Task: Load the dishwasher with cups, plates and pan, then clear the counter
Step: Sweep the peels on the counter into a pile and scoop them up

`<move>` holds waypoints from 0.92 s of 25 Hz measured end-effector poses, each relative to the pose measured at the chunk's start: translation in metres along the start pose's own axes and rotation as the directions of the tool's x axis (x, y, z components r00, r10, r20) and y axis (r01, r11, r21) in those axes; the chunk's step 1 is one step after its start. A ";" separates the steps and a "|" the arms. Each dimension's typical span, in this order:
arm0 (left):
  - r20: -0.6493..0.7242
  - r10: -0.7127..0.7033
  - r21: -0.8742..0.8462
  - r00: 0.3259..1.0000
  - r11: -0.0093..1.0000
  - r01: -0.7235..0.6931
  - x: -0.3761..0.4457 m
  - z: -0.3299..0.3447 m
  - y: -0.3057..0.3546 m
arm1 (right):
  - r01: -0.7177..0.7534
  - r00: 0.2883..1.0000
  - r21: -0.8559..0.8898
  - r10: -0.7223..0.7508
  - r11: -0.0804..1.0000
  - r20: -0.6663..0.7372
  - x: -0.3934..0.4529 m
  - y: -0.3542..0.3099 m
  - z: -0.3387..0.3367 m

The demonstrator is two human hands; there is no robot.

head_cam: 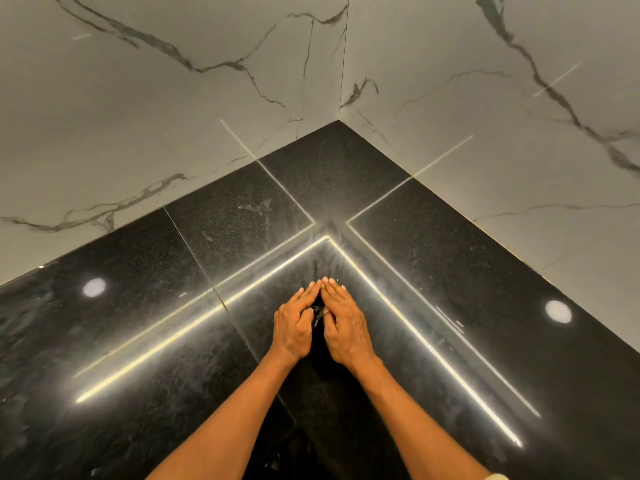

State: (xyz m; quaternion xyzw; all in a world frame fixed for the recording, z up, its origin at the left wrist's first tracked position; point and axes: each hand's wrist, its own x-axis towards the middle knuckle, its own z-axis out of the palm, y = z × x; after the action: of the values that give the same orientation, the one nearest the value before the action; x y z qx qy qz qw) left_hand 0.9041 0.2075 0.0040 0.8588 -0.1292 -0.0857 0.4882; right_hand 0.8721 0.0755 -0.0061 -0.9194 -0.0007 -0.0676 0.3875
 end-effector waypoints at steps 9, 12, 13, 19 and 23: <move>-0.038 -0.080 -0.086 0.996 0.993 0.077 -0.078 0.010 0.014 | -0.004 1.000 0.055 0.004 0.998 0.000 -0.077 -0.015 -0.003; -0.046 -0.045 -0.101 0.998 0.994 0.040 -0.097 0.015 0.019 | -0.020 1.000 0.067 0.020 0.998 -0.003 -0.099 -0.018 -0.006; -0.047 -0.031 -0.107 0.998 0.994 0.025 -0.103 0.017 0.021 | -0.026 1.000 0.072 0.026 0.997 -0.006 -0.107 -0.019 -0.006; 0.006 0.001 -0.195 1.000 0.981 0.001 -0.123 0.018 0.021 | -0.055 0.998 0.148 0.057 0.987 -0.013 -0.137 -0.023 -0.008; 0.053 -0.116 -0.452 0.992 0.883 0.127 -0.119 0.010 0.014 | -0.088 0.990 0.265 0.112 0.960 -0.080 -0.129 -0.014 -0.019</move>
State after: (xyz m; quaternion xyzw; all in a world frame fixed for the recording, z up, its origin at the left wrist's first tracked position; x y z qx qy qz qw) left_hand 0.7859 0.2286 0.0138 0.7260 -0.0576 -0.1547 0.6676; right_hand 0.7411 0.0786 0.0006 -0.8550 0.0552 -0.0907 0.5076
